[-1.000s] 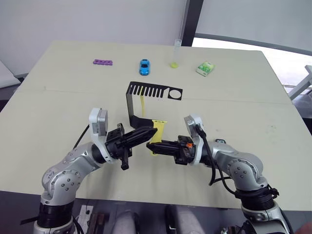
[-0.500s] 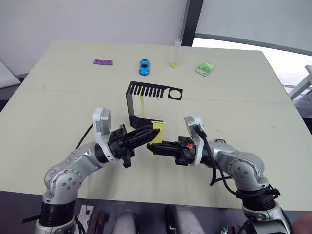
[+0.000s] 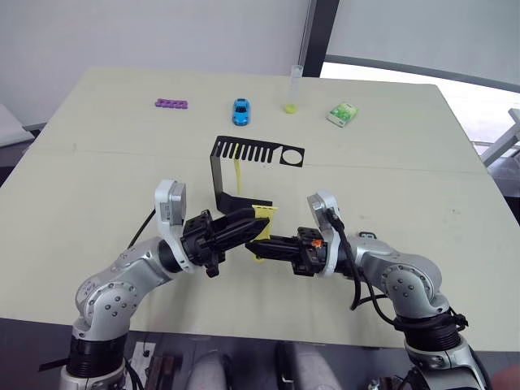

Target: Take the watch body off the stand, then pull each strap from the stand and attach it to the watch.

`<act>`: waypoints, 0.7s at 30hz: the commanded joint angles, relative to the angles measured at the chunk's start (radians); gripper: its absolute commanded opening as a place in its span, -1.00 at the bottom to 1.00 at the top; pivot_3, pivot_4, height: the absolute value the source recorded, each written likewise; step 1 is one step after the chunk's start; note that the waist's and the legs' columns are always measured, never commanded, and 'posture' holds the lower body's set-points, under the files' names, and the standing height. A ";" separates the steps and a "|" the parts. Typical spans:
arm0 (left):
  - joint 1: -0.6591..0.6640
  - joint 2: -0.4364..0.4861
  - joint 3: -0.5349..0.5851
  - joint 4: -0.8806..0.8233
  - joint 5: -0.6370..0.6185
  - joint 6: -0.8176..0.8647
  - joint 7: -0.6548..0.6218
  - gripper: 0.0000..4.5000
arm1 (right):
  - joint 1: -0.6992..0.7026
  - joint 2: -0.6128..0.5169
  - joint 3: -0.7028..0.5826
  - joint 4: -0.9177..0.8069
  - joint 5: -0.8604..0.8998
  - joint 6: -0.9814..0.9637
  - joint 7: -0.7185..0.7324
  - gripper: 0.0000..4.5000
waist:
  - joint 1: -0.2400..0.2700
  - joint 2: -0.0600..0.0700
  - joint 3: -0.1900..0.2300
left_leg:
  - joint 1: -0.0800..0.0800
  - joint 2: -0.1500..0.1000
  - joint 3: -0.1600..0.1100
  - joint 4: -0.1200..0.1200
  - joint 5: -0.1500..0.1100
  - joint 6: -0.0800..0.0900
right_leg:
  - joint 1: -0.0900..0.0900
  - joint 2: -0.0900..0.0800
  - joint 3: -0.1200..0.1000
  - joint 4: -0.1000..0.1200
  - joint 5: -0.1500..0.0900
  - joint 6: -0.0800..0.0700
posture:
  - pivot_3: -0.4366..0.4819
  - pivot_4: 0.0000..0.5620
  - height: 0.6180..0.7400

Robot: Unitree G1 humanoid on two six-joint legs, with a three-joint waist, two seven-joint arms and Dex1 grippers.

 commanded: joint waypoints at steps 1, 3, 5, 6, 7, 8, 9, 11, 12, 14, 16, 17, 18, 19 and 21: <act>-0.013 -0.005 0.003 -0.019 -0.027 -0.008 -0.005 -0.42 | 0.001 -0.003 -0.004 -0.048 0.019 -0.004 0.013 -1.00 | 0.000 0.000 0.000 | 0.000 0.000 0.000 0.000 0.000 0.000 | 0.000 0.000 0.000 0.000 0.000 0.000 | -0.05 -0.47 1.00; -0.011 -0.006 0.003 -0.017 -0.026 -0.008 -0.008 -0.42 | 0.003 -0.002 -0.004 -0.049 0.019 -0.004 0.012 -1.00 | 0.000 0.000 0.000 | 0.000 0.000 0.000 0.000 0.000 0.000 | 0.000 0.000 0.000 0.000 0.000 0.000 | -0.05 -0.47 1.00; -0.010 -0.008 0.003 -0.016 -0.027 -0.008 -0.008 -0.42 | 0.004 -0.001 -0.004 -0.050 0.018 -0.005 0.010 -1.00 | 0.000 0.000 0.000 | 0.000 0.000 0.000 0.000 0.000 0.000 | 0.000 0.000 0.000 0.000 0.000 0.000 | -0.05 -0.47 1.00; -0.010 -0.009 0.003 -0.016 -0.027 -0.008 -0.008 -0.42 | 0.005 -0.001 -0.004 -0.051 0.018 -0.005 0.010 -1.00 | 0.000 0.000 0.000 | 0.000 0.000 0.000 0.000 0.000 0.000 | 0.000 0.000 0.000 0.000 0.000 0.000 | -0.05 -0.47 1.00; -0.010 -0.009 0.002 -0.017 -0.029 -0.007 -0.011 -0.42 | 0.006 -0.001 -0.003 -0.052 0.018 -0.005 0.010 -1.00 | 0.000 0.000 0.000 | 0.000 0.000 0.000 0.000 0.000 0.000 | 0.000 0.000 0.000 0.000 0.000 0.000 | -0.05 -0.47 1.00; -0.010 -0.009 0.000 -0.018 -0.033 -0.005 -0.015 -0.42 | 0.006 -0.001 -0.003 -0.052 0.018 -0.005 0.010 -1.00 | 0.000 0.000 0.000 | 0.000 0.000 0.000 0.000 0.000 0.000 | 0.000 0.000 0.000 0.000 0.000 0.000 | -0.05 -0.47 1.00; -0.009 -0.008 -0.003 -0.021 -0.036 -0.003 -0.022 -0.42 | 0.007 -0.001 -0.003 -0.052 0.018 -0.005 0.010 -1.00 | 0.000 0.000 0.000 | 0.000 0.000 0.000 0.000 0.000 0.000 | 0.000 0.000 0.000 0.000 0.000 0.000 | -0.05 -0.47 1.00; -0.008 -0.008 -0.005 -0.023 -0.040 -0.001 -0.024 -0.65 | 0.007 -0.001 -0.003 -0.052 0.018 -0.005 0.010 -1.00 | 0.000 0.000 0.000 | 0.000 0.000 0.000 0.000 0.000 0.000 | 0.000 0.000 0.000 0.000 0.000 0.000 | -0.05 -0.47 1.00; -0.005 -0.004 -0.006 -0.024 -0.043 0.003 -0.026 -0.79 | 0.007 -0.001 -0.003 -0.052 0.018 -0.005 0.010 -1.00 | 0.000 0.000 0.000 | 0.000 0.000 0.000 0.000 0.000 0.000 | 0.000 0.000 0.000 0.000 0.000 0.000 | -0.05 -0.47 1.00; -0.002 -0.003 -0.006 -0.025 -0.045 0.003 -0.026 -0.99 | 0.007 -0.002 -0.003 -0.051 0.017 -0.005 0.010 -1.00 | 0.000 0.000 0.000 | 0.000 0.000 0.000 0.000 0.000 0.000 | 0.000 0.000 0.000 0.000 0.000 0.000 | -0.05 -0.47 1.00; 0.000 -0.006 -0.003 -0.025 -0.047 0.000 -0.022 -0.99 | 0.008 -0.002 -0.003 -0.051 0.016 -0.006 0.010 -1.00 | 0.000 0.000 0.000 | 0.000 0.000 0.000 0.000 0.000 0.000 | 0.000 0.000 0.000 0.000 0.000 0.000 | -0.05 -0.47 1.00; 0.000 -0.009 -0.001 -0.024 -0.049 -0.002 -0.020 -0.99 | 0.008 -0.002 -0.004 -0.050 0.015 -0.007 0.009 -1.00 | 0.000 0.000 0.000 | 0.000 0.000 0.000 0.000 0.000 0.000 | 0.000 0.000 0.000 0.000 0.000 0.000 | -0.05 -0.47 1.00; 0.000 -0.010 0.000 -0.023 -0.050 -0.003 -0.018 -0.99 | 0.008 -0.002 -0.004 -0.050 0.015 -0.007 0.009 -1.00 | 0.000 0.000 0.000 | 0.000 0.000 0.000 0.000 0.000 0.000 | 0.000 0.000 0.000 0.000 0.000 0.000 | -0.05 -0.47 1.00; 0.000 -0.011 0.001 -0.023 -0.049 -0.005 -0.017 -0.99 | 0.008 -0.003 -0.004 -0.050 0.013 -0.008 0.009 -1.00 | 0.000 0.000 0.000 | 0.000 0.000 0.000 0.000 0.000 0.000 | 0.000 0.000 0.000 0.000 0.000 0.000 | -0.05 -0.47 1.00; 0.001 -0.012 0.001 -0.024 -0.048 -0.006 -0.016 -0.99 | 0.009 -0.004 -0.004 -0.050 0.012 -0.009 0.009 -1.00 | 0.000 0.000 0.000 | 0.000 0.000 0.000 0.000 0.000 0.000 | 0.000 0.000 0.000 0.000 0.000 0.000 | -0.05 -0.47 1.00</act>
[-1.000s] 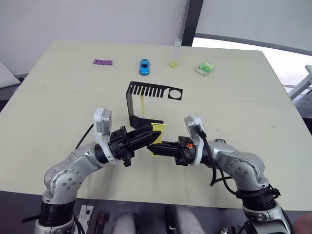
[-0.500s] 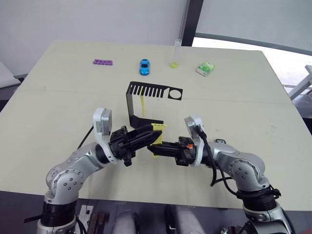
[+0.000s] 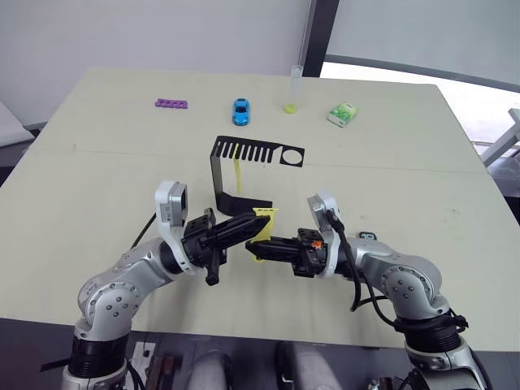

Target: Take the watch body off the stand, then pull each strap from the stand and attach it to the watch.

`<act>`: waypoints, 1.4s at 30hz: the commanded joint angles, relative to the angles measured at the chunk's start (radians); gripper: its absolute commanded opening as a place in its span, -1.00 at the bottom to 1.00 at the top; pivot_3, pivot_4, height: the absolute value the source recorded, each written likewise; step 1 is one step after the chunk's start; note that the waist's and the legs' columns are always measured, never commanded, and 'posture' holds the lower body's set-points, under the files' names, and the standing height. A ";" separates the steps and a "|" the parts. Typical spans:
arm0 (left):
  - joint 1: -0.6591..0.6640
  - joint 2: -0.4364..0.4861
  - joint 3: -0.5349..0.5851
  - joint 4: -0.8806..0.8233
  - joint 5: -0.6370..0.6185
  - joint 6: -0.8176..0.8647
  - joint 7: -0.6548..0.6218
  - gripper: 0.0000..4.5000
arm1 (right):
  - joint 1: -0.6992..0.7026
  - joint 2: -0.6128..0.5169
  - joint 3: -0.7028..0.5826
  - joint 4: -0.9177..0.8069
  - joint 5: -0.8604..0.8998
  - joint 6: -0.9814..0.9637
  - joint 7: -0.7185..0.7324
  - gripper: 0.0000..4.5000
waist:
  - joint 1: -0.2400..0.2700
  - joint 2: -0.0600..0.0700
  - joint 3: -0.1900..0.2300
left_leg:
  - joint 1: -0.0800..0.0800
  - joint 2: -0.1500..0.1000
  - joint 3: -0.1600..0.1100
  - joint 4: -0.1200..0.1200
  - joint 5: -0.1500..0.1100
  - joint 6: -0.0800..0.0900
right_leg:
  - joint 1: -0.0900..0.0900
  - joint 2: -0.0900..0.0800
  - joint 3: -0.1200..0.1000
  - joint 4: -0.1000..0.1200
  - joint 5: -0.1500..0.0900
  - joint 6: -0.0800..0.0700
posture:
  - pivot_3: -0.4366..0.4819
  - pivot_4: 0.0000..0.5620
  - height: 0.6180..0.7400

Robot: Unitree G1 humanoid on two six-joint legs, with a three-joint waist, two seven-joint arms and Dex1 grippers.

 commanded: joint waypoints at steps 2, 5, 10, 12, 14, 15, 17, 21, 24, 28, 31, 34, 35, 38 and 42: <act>-0.001 -0.008 0.009 -0.024 -0.019 -0.018 0.001 -0.99 | 0.001 -0.005 -0.006 -0.045 0.005 -0.011 0.004 -1.00 | 0.000 0.000 0.000 | 0.000 0.000 0.000 0.000 0.000 0.000 | 0.000 0.000 0.000 0.000 0.000 0.000 | -0.05 -0.47 1.00; -0.011 -0.009 0.019 -0.023 -0.004 -0.037 0.007 -1.00 | -0.002 -0.012 -0.029 -0.040 -0.001 -0.020 -0.011 -0.86 | 0.000 0.000 0.000 | 0.000 0.000 0.000 0.000 0.000 0.000 | 0.000 0.000 0.000 0.000 0.000 0.000 | -0.05 -0.47 1.00; -0.027 0.030 0.053 -0.035 0.016 -0.060 0.010 -1.00 | 0.011 -0.092 -0.098 -0.059 0.002 -0.020 -0.002 0.09 | 0.003 0.000 0.000 | 0.000 0.000 0.000 0.000 0.000 0.000 | 0.000 0.000 0.000 -0.001 0.000 0.000 | -0.05 -0.47 1.00; -0.023 0.064 0.070 -0.047 0.031 -0.067 -0.001 -1.00 | 0.029 -0.143 -0.135 -0.069 -0.003 -0.026 0.012 0.59 | 0.004 0.000 0.000 | -0.001 0.000 0.000 0.000 0.000 0.000 | 0.000 0.000 0.000 -0.001 0.000 0.000 | -0.05 -0.47 1.00; 0.027 0.147 0.120 -0.061 0.083 -0.098 -0.056 -1.00 | 0.093 -0.233 -0.173 -0.050 -0.218 -0.270 0.051 0.99 | 0.003 0.000 0.000 | -0.001 0.000 0.000 -0.002 0.000 0.000 | 0.000 0.000 0.000 -0.003 0.000 0.000 | -0.05 -0.47 1.00; 0.052 0.179 0.140 -0.064 0.117 -0.122 -0.075 -1.00 | 0.129 -0.274 -0.189 -0.034 -0.308 -0.388 0.079 0.99 | 0.003 0.000 0.000 | -0.001 0.000 0.000 -0.002 -0.001 0.000 | 0.000 0.000 0.000 -0.005 0.000 0.000 | -0.05 -0.47 1.00; 0.097 0.212 0.172 -0.053 0.191 -0.188 -0.091 -1.00 | 0.180 -0.300 -0.254 0.009 -0.376 -0.513 0.074 0.99 | 0.003 0.001 0.001 | -0.001 -0.001 0.001 -0.006 -0.001 0.000 | 0.000 0.000 0.000 -0.009 0.000 0.000 | -0.05 -0.47 1.00; 0.201 0.275 0.281 -0.016 0.287 -0.275 -0.125 -1.00 | 0.289 -0.326 -0.402 0.090 -0.460 -0.678 0.047 0.99 | 0.003 0.001 0.001 | 0.000 -0.001 0.002 -0.010 0.000 0.000 | 0.000 0.001 0.000 -0.013 0.000 0.000 | -0.05 -0.47 1.00; 0.285 0.296 0.389 0.030 0.316 -0.308 -0.128 -1.00 | 0.416 -0.372 -0.530 0.159 -0.508 -0.774 0.071 0.99 | 0.005 0.002 0.001 | 0.000 0.000 0.002 -0.013 0.000 0.000 | 0.000 0.001 0.000 -0.015 0.000 0.000 | -0.05 -0.47 1.00; 0.358 0.295 0.485 0.125 0.401 -0.400 -0.121 -1.00 | 0.528 -0.359 -0.695 0.285 -0.558 -0.902 -0.009 0.99 | 0.005 0.001 0.001 | 0.000 -0.001 0.002 -0.013 0.000 0.000 | 0.001 0.001 0.000 -0.017 0.000 0.001 | -0.05 -0.47 1.00; 0.355 0.298 0.553 0.213 0.448 -0.462 -0.095 -1.00 | 0.584 -0.338 -0.770 0.389 -0.617 -1.018 -0.073 0.99 | 0.003 0.001 0.001 | 0.002 -0.001 0.003 -0.013 0.000 0.001 | 0.002 0.000 0.001 -0.016 0.001 0.002 | -0.05 -0.47 1.00; 0.383 0.292 0.604 0.295 0.488 -0.519 -0.098 -1.00 | 0.646 -0.311 -0.833 0.488 -0.627 -1.088 -0.110 0.99 | 0.003 0.001 0.001 | 0.003 -0.001 0.003 -0.014 0.000 0.000 | 0.003 0.000 0.001 -0.016 0.001 0.002 | -0.05 -0.47 1.00; 0.388 0.292 0.610 0.307 0.491 -0.527 -0.102 -1.00 | 0.656 -0.309 -0.840 0.506 -0.629 -1.107 -0.114 0.99 | 0.002 0.002 0.001 | 0.003 -0.001 0.003 -0.015 0.000 0.000 | 0.003 0.000 0.001 -0.015 0.001 0.002 | -0.05 -0.47 1.00; 0.400 0.282 0.629 0.311 0.491 -0.535 -0.084 -1.00 | 0.692 -0.280 -0.882 0.547 -0.590 -1.096 -0.150 0.99 | -0.004 0.002 0.001 | 0.003 -0.001 0.003 -0.016 -0.001 0.000 | 0.002 0.000 0.001 -0.015 0.001 0.001 | -0.05 -0.47 1.00; 0.424 0.268 0.603 0.250 0.471 -0.507 -0.088 -1.00 | 0.678 -0.263 -0.875 0.539 -0.558 -1.071 -0.163 0.99 | -0.019 0.002 0.001 | 0.003 -0.001 0.003 -0.015 -0.001 0.000 | 0.003 -0.001 0.002 -0.014 0.001 0.002 | -0.05 -0.47 1.00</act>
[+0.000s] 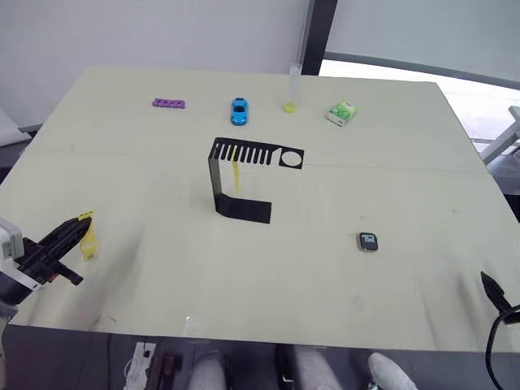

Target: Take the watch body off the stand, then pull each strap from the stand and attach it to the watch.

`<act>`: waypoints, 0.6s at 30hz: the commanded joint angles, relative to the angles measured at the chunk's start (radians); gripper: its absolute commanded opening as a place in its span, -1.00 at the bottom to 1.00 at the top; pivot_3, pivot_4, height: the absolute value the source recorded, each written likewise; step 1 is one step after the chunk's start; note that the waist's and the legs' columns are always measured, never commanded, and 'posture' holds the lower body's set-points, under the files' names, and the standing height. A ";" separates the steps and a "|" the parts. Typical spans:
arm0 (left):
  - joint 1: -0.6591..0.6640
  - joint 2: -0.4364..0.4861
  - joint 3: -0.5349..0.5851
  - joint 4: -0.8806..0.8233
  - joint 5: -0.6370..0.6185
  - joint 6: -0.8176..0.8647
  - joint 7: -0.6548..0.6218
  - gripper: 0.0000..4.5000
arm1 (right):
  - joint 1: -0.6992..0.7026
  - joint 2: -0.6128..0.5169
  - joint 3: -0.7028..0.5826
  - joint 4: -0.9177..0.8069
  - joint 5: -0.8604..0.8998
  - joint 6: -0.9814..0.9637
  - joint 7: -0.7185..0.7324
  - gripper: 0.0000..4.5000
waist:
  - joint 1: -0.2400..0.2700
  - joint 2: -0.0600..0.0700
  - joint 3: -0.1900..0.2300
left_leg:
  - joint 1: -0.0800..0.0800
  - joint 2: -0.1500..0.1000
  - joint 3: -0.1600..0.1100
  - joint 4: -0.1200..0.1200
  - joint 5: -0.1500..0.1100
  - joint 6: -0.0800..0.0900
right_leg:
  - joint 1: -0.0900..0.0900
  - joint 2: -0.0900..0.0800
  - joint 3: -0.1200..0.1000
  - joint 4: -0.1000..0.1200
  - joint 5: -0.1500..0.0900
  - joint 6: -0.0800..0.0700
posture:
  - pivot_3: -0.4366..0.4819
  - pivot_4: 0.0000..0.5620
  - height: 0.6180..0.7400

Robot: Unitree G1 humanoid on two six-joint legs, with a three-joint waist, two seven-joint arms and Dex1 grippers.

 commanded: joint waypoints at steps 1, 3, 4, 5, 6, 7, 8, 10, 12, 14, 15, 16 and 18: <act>0.015 -0.005 0.002 -0.074 -0.030 0.014 0.001 -1.00 | -0.016 0.014 -0.012 -0.052 0.052 0.030 -0.036 0.99 | -0.007 0.000 0.000 | 0.000 0.000 0.000 0.000 0.000 0.000 | 0.000 0.000 0.000 0.001 0.000 0.000 | -0.05 -0.47 1.00; 0.002 -0.008 -0.011 -0.101 -0.049 0.032 0.004 -1.00 | -0.012 0.032 0.032 -0.123 0.050 0.057 -0.037 0.99 | -0.010 0.000 0.000 | 0.001 0.000 0.000 0.000 0.000 -0.001 | 0.001 0.000 0.000 0.002 0.000 0.000 | -0.05 -0.47 1.00; -0.003 -0.006 -0.022 -0.121 -0.060 0.044 0.005 -1.00 | -0.013 0.045 0.051 -0.164 0.050 0.081 -0.053 0.99 | -0.011 0.000 0.000 | 0.001 0.000 0.000 0.000 0.001 -0.001 | 0.000 0.000 0.000 0.004 0.000 0.000 | -0.05 -0.47 1.00; -0.010 -0.005 -0.035 -0.149 -0.077 0.062 0.006 -1.00 | -0.015 0.062 0.071 -0.212 0.053 0.108 -0.073 0.99 | -0.011 0.000 0.000 | 0.001 0.000 0.000 0.000 0.001 -0.002 | 0.000 0.000 0.000 0.005 0.000 -0.001 | -0.05 -0.47 1.00; -0.016 -0.005 -0.045 -0.172 -0.092 0.078 0.010 -1.00 | -0.019 0.078 0.085 -0.256 0.060 0.141 -0.097 0.99 | -0.010 0.000 0.000 | 0.001 0.000 -0.001 0.000 0.002 -0.002 | 0.000 0.000 0.000 0.006 0.000 -0.001 | -0.05 -0.47 1.00; -0.028 -0.004 -0.060 -0.195 -0.107 0.094 0.015 -1.00 | -0.021 0.095 0.108 -0.307 0.057 0.172 -0.123 0.99 | -0.009 0.000 0.000 | 0.001 0.000 -0.001 0.000 0.002 -0.003 | 0.000 0.000 0.000 0.007 0.000 -0.001 | -0.05 -0.47 1.00; -0.046 -0.004 -0.076 -0.218 -0.123 0.109 0.023 -1.00 | -0.026 0.115 0.130 -0.359 0.057 0.209 -0.156 0.99 | -0.009 0.001 0.000 | 0.001 0.000 -0.001 0.000 0.003 -0.003 | 0.000 0.000 0.000 0.008 0.000 -0.001 | -0.05 -0.47 1.00; -0.090 -0.003 -0.119 -0.262 -0.144 0.137 0.043 -1.00 | -0.043 0.151 0.181 -0.480 0.058 0.301 -0.231 0.99 | -0.008 0.001 0.000 | 0.001 0.000 -0.001 0.000 0.003 -0.003 | 0.000 0.000 0.000 0.009 0.000 -0.001 | -0.05 -0.47 1.00; -0.112 -0.008 -0.151 -0.305 -0.166 0.162 0.059 -1.00 | -0.053 0.179 0.215 -0.571 0.075 0.380 -0.284 0.99 | -0.007 0.001 0.000 | 0.001 -0.001 -0.001 0.001 0.004 -0.004 | 0.000 0.000 0.000 0.010 0.000 -0.001 | -0.05 -0.47 1.00; -0.117 -0.007 -0.201 -0.366 -0.176 0.189 0.066 -1.00 | -0.050 0.200 0.281 -0.693 0.047 0.511 -0.369 0.99 | -0.007 0.001 0.000 | 0.002 -0.001 -0.002 0.001 0.004 -0.004 | -0.001 0.000 0.000 0.011 0.000 -0.001 | -0.05 -0.47 1.00; -0.117 -0.004 -0.224 -0.391 -0.178 0.199 0.065 -1.00 | -0.046 0.200 0.318 -0.746 0.030 0.578 -0.401 0.99 | -0.008 0.001 0.000 | 0.001 -0.001 -0.002 0.001 0.004 -0.004 | -0.001 0.000 0.000 0.010 0.000 -0.001 | -0.05 -0.47 1.00; -0.113 -0.002 -0.241 -0.419 -0.181 0.209 0.070 -1.00 | -0.041 0.200 0.340 -0.784 0.027 0.613 -0.413 0.99 | -0.008 0.001 0.000 | 0.001 -0.001 -0.002 0.000 0.004 -0.004 | -0.002 0.000 0.000 0.010 -0.001 -0.001 | -0.05 -0.47 1.00; -0.107 0.012 -0.289 -0.472 -0.179 0.222 0.055 -1.00 | -0.042 0.218 0.381 -0.851 0.049 0.662 -0.430 0.99 | -0.007 0.001 0.000 | 0.000 0.000 -0.001 0.001 0.004 -0.004 | -0.003 0.000 0.000 0.009 -0.001 -0.001 | -0.05 -0.47 1.00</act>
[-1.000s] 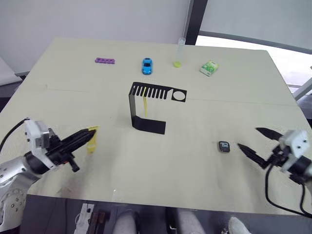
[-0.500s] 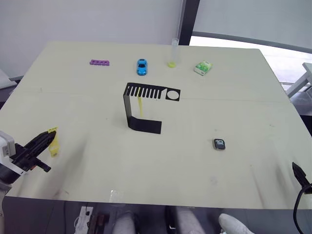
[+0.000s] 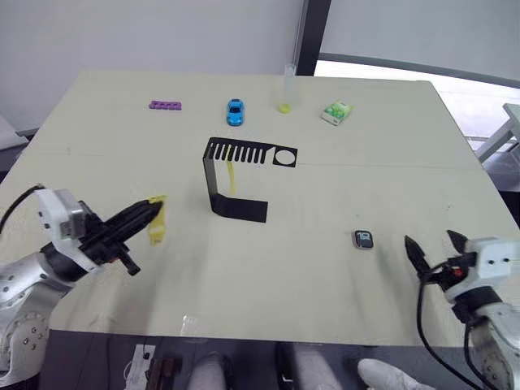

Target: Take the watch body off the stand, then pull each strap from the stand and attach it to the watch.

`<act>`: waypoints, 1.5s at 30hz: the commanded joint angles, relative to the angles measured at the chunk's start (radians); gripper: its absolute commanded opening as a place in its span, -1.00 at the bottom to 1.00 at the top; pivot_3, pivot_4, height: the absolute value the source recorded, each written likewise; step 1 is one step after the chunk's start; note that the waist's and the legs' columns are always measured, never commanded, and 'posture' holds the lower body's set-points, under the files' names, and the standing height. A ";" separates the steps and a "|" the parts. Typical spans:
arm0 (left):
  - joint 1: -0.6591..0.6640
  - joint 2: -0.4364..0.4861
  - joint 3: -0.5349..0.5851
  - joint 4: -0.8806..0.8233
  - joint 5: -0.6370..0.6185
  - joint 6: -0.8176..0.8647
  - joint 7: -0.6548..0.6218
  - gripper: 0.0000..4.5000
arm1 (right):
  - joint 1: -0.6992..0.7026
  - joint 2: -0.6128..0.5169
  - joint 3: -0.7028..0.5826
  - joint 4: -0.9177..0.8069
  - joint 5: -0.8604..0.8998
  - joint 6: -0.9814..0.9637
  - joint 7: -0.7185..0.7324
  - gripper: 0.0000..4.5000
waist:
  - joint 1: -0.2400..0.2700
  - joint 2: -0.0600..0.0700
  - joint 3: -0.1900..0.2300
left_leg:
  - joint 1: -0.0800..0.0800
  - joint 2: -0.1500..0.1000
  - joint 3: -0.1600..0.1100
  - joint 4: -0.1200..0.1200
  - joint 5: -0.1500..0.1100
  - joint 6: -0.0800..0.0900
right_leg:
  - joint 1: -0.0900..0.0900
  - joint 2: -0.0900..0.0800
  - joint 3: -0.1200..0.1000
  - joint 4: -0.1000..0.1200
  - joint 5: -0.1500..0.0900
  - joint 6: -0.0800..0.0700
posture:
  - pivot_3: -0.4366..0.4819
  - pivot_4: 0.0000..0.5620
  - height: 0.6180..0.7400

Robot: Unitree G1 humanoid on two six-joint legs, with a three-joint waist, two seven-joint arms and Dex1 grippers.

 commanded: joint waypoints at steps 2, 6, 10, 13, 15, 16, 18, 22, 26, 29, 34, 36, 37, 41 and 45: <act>-0.003 0.027 -0.080 -0.129 -0.032 0.026 -0.024 -1.00 | 0.000 0.020 0.060 -0.155 0.023 0.124 -0.064 0.99 | 0.001 0.000 0.000 | 0.000 0.000 0.000 0.000 0.000 0.000 | 0.000 0.001 0.000 -0.001 0.000 0.000 | -0.05 -0.47 1.00; -0.064 0.050 -0.153 -0.167 -0.049 0.054 -0.044 -1.00 | -0.021 0.024 0.100 -0.197 0.023 0.225 -0.097 0.99 | 0.002 0.000 0.000 | 0.000 0.000 0.000 0.002 0.000 0.001 | 0.001 0.001 0.000 -0.001 0.000 0.000 | -0.05 -0.47 1.00; -0.111 0.074 -0.219 -0.180 -0.063 0.072 -0.086 -1.00 | -0.056 0.032 0.133 -0.194 0.016 0.326 -0.130 0.99 | 0.002 -0.001 0.000 | 0.000 -0.001 0.000 0.003 0.001 0.001 | 0.001 0.001 0.001 0.001 0.000 0.000 | -0.05 -0.47 1.00; -0.138 0.077 -0.247 -0.190 -0.086 0.091 -0.091 -1.00 | -0.086 0.032 0.155 -0.175 -0.006 0.343 -0.137 0.99 | 0.000 -0.001 0.000 | 0.000 -0.001 0.000 0.002 0.001 0.001 | 0.000 0.001 0.001 0.001 0.000 0.000 | -0.05 -0.47 1.00; -0.150 0.080 -0.259 -0.190 -0.088 0.096 -0.098 -1.00 | -0.112 0.036 0.174 -0.146 -0.026 0.345 -0.143 0.99 | -0.001 -0.001 0.000 | 0.000 -0.001 0.000 0.003 0.001 0.001 | 0.000 0.002 0.001 0.001 0.000 0.000 | -0.05 -0.47 1.00; -0.153 0.081 -0.262 -0.189 -0.087 0.097 -0.100 -1.00 | -0.122 0.038 0.181 -0.135 -0.034 0.343 -0.144 0.99 | -0.001 -0.001 0.000 | 0.000 -0.001 0.000 0.003 0.001 0.001 | 0.000 0.002 0.001 0.001 0.000 0.000 | -0.05 -0.47 1.00; -0.157 0.085 -0.265 -0.184 -0.086 0.099 -0.107 -1.00 | -0.140 0.046 0.209 -0.101 -0.054 0.332 -0.144 0.99 | 0.001 -0.001 0.000 | 0.000 -0.001 0.000 0.003 0.001 0.001 | 0.000 0.002 0.001 0.001 0.000 0.000 | -0.05 -0.47 1.00; -0.157 0.093 -0.266 -0.184 -0.084 0.099 -0.118 -1.00 | -0.161 0.074 0.224 -0.057 -0.082 0.341 -0.167 0.99 | 0.001 -0.001 0.000 | 0.000 -0.001 0.000 0.003 0.001 0.001 | 0.000 0.002 0.001 0.001 0.000 0.000 | -0.05 -0.47 1.00; -0.157 0.097 -0.268 -0.183 -0.078 0.097 -0.124 -1.00 | -0.165 0.098 0.227 -0.044 -0.093 0.342 -0.176 0.99 | 0.001 -0.001 0.000 | 0.000 -0.001 0.000 0.004 0.001 0.001 | 0.000 0.002 0.001 0.001 0.000 0.001 | -0.05 -0.47 1.00; -0.158 0.097 -0.270 -0.179 -0.072 0.095 -0.128 -1.00 | -0.166 0.115 0.228 -0.040 -0.095 0.356 -0.181 0.99 | 0.001 -0.001 0.000 | 0.000 -0.001 0.000 0.004 0.001 0.001 | 0.000 0.002 0.001 0.001 0.000 0.000 | -0.05 -0.47 1.00; -0.159 0.099 -0.272 -0.173 -0.062 0.093 -0.130 -1.00 | -0.168 0.139 0.242 -0.032 -0.110 0.364 -0.194 0.99 | 0.001 -0.002 -0.001 | 0.000 -0.001 0.000 0.004 0.002 0.001 | 0.000 0.002 0.001 0.002 0.000 0.000 | -0.05 -0.47 1.00; -0.159 0.099 -0.272 -0.171 -0.060 0.094 -0.131 -1.00 | -0.177 0.148 0.245 -0.020 -0.116 0.366 -0.200 0.99 | -0.001 -0.003 -0.001 | 0.000 -0.001 0.000 0.004 0.002 0.001 | 0.000 0.002 0.001 0.002 0.000 0.000 | -0.05 -0.47 1.00; -0.157 0.100 -0.272 -0.171 -0.058 0.094 -0.131 -1.00 | -0.184 0.156 0.240 -0.010 -0.119 0.368 -0.206 0.99 | -0.001 -0.003 -0.002 | 0.000 -0.001 0.000 0.004 0.002 0.001 | 0.000 0.002 0.001 0.002 0.000 0.000 | -0.05 -0.47 1.00; -0.152 0.102 -0.269 -0.172 -0.054 0.095 -0.133 -1.00 | -0.199 0.160 0.239 0.016 -0.136 0.368 -0.208 0.99 | -0.001 -0.006 -0.004 | 0.000 -0.001 0.000 0.004 0.002 0.001 | 0.001 0.002 0.001 0.003 0.000 0.000 | -0.05 -0.47 1.00; -0.145 0.108 -0.259 -0.172 -0.052 0.096 -0.136 -1.00 | -0.202 0.165 0.239 0.031 -0.140 0.385 -0.208 0.99 | -0.001 -0.009 -0.006 | 0.000 -0.001 0.000 0.004 0.002 0.001 | 0.001 0.002 0.001 0.003 0.000 0.000 | -0.05 -0.47 1.00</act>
